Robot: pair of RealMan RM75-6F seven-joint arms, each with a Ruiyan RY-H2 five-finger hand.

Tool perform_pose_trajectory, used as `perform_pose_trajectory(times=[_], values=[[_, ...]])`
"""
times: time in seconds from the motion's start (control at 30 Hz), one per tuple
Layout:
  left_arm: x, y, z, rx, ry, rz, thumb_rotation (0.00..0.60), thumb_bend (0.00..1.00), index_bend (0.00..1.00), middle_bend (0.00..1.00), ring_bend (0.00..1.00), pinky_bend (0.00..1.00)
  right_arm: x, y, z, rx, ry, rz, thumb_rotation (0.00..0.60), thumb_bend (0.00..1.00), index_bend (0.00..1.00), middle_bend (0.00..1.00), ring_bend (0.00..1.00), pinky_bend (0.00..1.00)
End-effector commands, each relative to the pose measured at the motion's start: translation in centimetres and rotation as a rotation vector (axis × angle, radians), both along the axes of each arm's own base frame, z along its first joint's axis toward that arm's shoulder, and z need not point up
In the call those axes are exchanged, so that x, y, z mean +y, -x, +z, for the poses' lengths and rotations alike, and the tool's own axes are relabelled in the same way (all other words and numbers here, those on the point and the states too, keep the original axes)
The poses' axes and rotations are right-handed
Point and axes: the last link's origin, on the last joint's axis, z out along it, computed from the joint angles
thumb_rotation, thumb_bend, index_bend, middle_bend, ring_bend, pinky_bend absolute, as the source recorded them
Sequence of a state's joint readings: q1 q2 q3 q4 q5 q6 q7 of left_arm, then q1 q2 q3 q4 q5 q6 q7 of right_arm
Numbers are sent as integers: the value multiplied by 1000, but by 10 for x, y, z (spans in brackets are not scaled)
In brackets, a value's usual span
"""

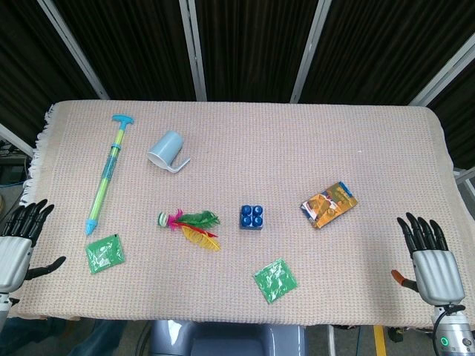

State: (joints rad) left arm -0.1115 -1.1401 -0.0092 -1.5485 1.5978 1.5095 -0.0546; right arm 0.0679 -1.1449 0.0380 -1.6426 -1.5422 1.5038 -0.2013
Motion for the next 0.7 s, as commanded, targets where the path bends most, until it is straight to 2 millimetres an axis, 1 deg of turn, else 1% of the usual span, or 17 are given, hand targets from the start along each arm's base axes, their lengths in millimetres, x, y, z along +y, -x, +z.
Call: perform_pose_trajectory(times=[0.03,0.23,0.3,0.33,0.4,0.47,0.53,0.63,0.7], values=[[0,0,-1,4,3,3,600,152,0,0,0,0,0,-1,0,0,1,2,600,0,0,0,0,0],[3,4,-6,20,25,29,600,152,9,0,0,0,1,0,-1,2,-5,2,600,0,0,0,0,0],[7,5,-14,19,47,36,600,152,71,0,0,0,1,-2,-1,-4,-9,5,600,0,0,0,0,0],[15,-1,-26,-4,55,0,600,153,112,0,0,0,0,-4,-2,-5,-11,14,600,0,0,0,0,0],[21,-3,-39,-23,52,-39,600,162,203,0,0,0,-1,-5,-3,-8,-16,17,600,0,0,0,0,0],[26,-8,-53,-44,58,-80,600,170,260,0,0,0,-2,-5,-4,-9,-23,19,600,0,0,0,0,0],[31,-13,-65,-55,63,-115,600,175,297,0,0,0,-3,-5,-5,-11,-28,20,600,0,0,0,0,0],[39,-21,-80,-77,69,-157,600,208,359,0,0,0,-6,-6,-7,-15,-36,23,600,0,0,0,0,0],[45,-30,-94,-108,82,-187,600,231,389,0,0,0,-8,-6,-7,-20,-40,24,600,0,0,0,0,0]])
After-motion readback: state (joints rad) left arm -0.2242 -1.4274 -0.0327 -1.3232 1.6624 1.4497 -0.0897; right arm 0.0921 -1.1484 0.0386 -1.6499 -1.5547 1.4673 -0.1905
